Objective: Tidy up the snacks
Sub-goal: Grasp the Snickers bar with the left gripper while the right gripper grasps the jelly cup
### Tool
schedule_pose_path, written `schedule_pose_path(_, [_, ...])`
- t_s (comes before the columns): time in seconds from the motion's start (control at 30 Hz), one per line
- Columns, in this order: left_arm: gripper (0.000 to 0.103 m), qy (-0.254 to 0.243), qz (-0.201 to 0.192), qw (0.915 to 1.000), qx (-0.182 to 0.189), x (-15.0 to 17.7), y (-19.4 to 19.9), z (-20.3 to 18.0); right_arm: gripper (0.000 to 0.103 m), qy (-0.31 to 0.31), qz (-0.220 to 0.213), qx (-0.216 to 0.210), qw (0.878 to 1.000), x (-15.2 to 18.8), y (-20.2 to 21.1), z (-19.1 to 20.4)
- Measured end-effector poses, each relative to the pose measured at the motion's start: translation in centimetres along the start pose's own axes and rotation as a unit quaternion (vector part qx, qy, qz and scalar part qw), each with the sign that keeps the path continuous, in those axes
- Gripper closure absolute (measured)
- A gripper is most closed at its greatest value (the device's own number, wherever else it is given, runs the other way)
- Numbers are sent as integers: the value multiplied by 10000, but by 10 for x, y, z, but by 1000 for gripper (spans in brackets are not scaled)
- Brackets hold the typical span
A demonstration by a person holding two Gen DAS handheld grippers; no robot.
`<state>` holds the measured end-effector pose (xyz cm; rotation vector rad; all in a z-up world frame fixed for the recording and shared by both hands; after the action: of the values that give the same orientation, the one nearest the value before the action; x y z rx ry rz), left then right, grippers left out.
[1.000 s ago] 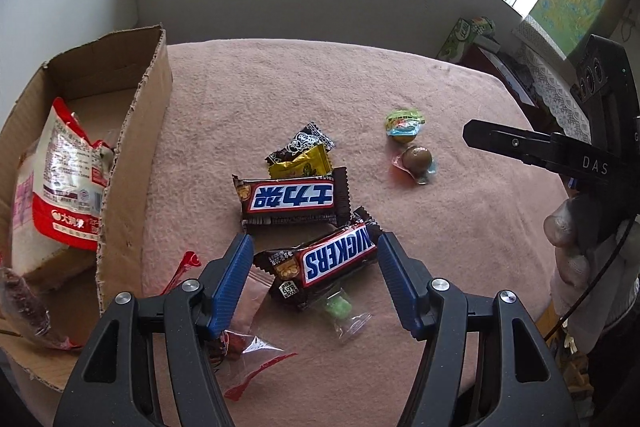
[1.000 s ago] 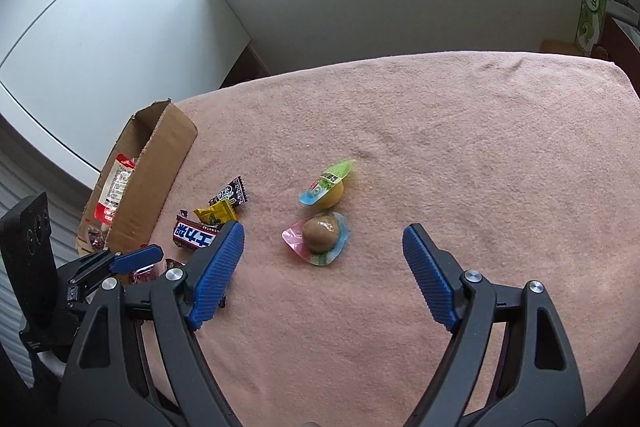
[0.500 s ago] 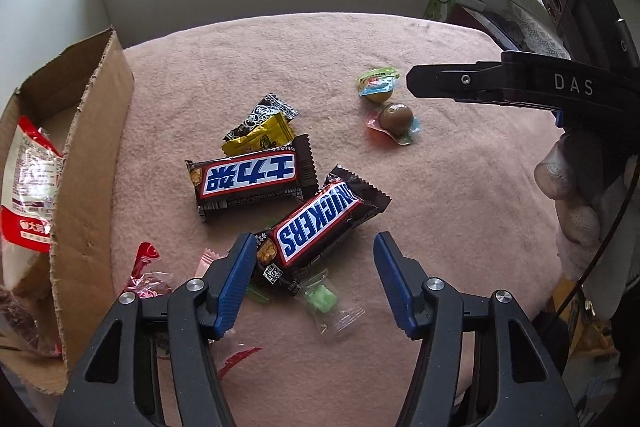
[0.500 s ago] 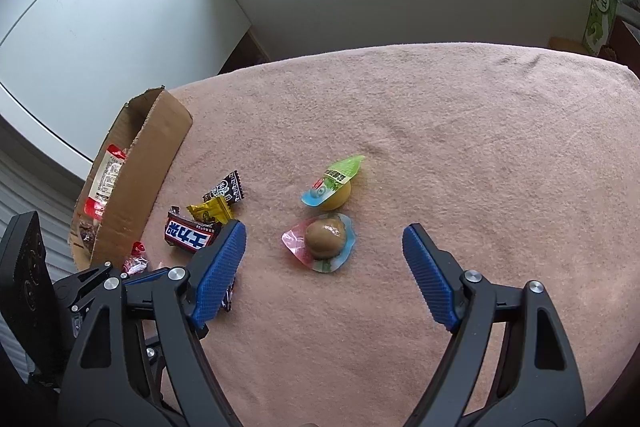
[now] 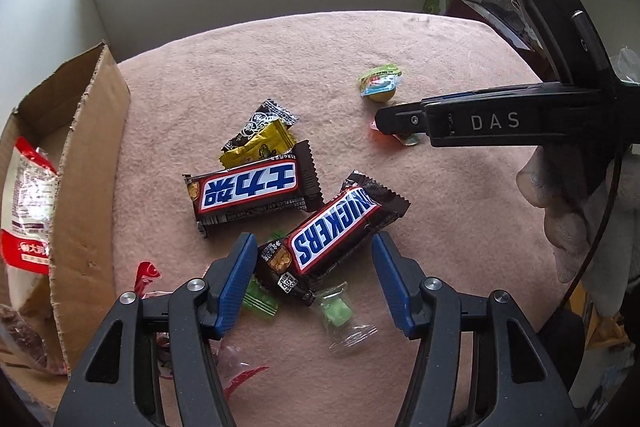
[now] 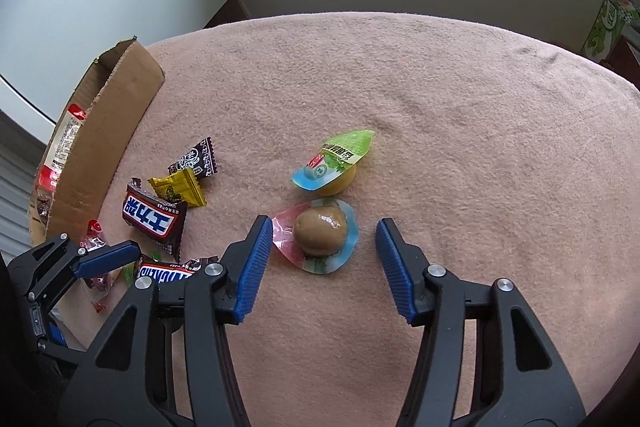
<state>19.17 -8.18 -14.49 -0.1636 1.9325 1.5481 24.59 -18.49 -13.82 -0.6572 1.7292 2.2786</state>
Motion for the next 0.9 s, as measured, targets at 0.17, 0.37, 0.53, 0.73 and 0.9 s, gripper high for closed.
schedule_pose_path(0.17, [44,71,-32,10000,10,-2,-2,-1,69,262,29,211,9994,3,-1,7])
schedule_pose_path(0.37, [54,-223,-64,9997,-54,-1,1,-12,69,288,9,196,9994,5,-2,5])
schedule_pose_path(0.53, [49,-298,-71,9994,-144,-4,0,-11,69,273,9,173,9995,5,-2,4])
schedule_pose_path(0.73, [40,-451,-223,9987,-86,-13,0,-13,69,210,0,135,9997,6,1,-1])
schedule_pose_path(0.9, [42,-659,-14,9977,176,-9,-7,-30,69,185,-13,149,9997,7,3,-5])
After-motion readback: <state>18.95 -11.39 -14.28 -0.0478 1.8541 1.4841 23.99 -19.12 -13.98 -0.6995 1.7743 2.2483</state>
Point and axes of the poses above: each gripper's, at about its wrist camera, not at the fingertips, and y roughly against the way its jaws point, z to its left, x to its underside, the point moved 3 cm from there along -y, roughly the way its jaws point, and after that the axes turned 5 degrees about -z, right-handed, at the moved point
